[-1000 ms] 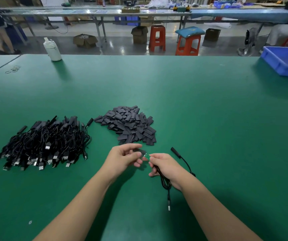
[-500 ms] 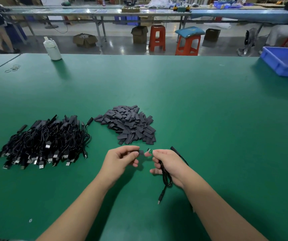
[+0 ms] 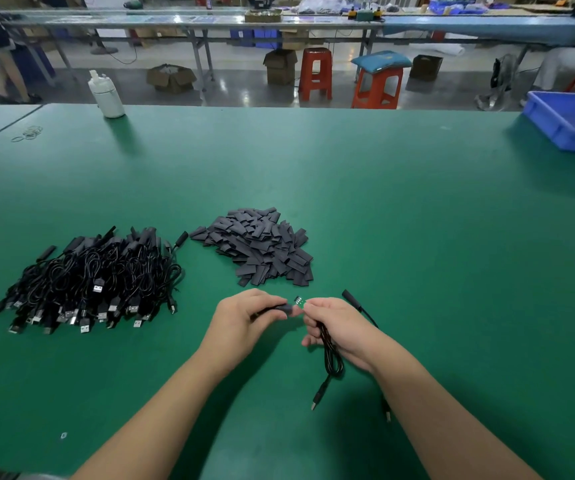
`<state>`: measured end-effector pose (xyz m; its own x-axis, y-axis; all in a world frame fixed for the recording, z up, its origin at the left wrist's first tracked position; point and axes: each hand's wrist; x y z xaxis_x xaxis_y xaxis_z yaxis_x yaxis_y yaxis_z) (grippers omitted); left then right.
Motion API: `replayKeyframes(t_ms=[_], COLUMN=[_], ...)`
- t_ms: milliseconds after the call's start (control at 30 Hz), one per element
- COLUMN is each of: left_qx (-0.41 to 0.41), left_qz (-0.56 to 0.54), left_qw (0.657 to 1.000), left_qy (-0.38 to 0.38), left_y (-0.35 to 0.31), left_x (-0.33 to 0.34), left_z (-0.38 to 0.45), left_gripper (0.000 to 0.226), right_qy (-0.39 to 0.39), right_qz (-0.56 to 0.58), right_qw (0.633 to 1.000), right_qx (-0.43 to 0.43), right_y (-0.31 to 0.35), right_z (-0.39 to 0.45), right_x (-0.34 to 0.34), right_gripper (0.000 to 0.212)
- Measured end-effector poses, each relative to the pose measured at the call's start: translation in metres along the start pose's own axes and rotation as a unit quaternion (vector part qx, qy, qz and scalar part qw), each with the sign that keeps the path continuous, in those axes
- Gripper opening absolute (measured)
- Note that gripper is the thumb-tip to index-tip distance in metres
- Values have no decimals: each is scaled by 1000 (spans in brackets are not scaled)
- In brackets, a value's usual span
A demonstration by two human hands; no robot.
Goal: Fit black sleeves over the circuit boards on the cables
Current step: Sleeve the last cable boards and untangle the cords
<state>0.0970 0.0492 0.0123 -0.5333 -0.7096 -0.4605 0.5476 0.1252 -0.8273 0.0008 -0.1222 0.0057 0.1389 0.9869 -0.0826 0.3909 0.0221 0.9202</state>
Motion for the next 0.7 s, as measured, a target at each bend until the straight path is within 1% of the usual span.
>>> replayKeyframes(t_ms=[67,167,367,467,600,633,700], left_qx=[-20,-40,-50,-19,43,45,38], left_qz=[-23,-48,-79,-53,8,9,1], left_qw=[999,998,996,998,997,997,997], left_qy=[-24,-22,-7,18,61,66,72], left_y=[0,-2,-5,-6,-9,-9,-10], left_x=[-3,-4,-6,-9,-13,-14,-16], left_z=[1,1,2,2,4,5,6], left_gripper=[14,15,20,20,19,19,18], right_qy=[45,99,131,142,166,167,170], right_qz=[14,14,32,24,3,7,25], right_qw=[999,995,991,989,986,986,985], right_qx=[-13,-25,-16,-8,-7,-3,6], right_y=[1,4,8,10,12,12,12], right_z=[-4,-7,-10,-13,-17,-18,-19], right_x=[-5,-9,-11,-12,-12,-12,-13], right_gripper=[28,28,30,32,44,43,33])
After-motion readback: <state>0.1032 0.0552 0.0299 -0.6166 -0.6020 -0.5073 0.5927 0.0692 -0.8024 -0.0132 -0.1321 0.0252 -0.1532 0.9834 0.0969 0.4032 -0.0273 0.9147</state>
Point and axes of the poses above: each hand's wrist, its own z-axis towards the middle knuckle, its own x-axis out of the palm, y = z × x, and after that the axes turned 13 degrees about -z, right-handed
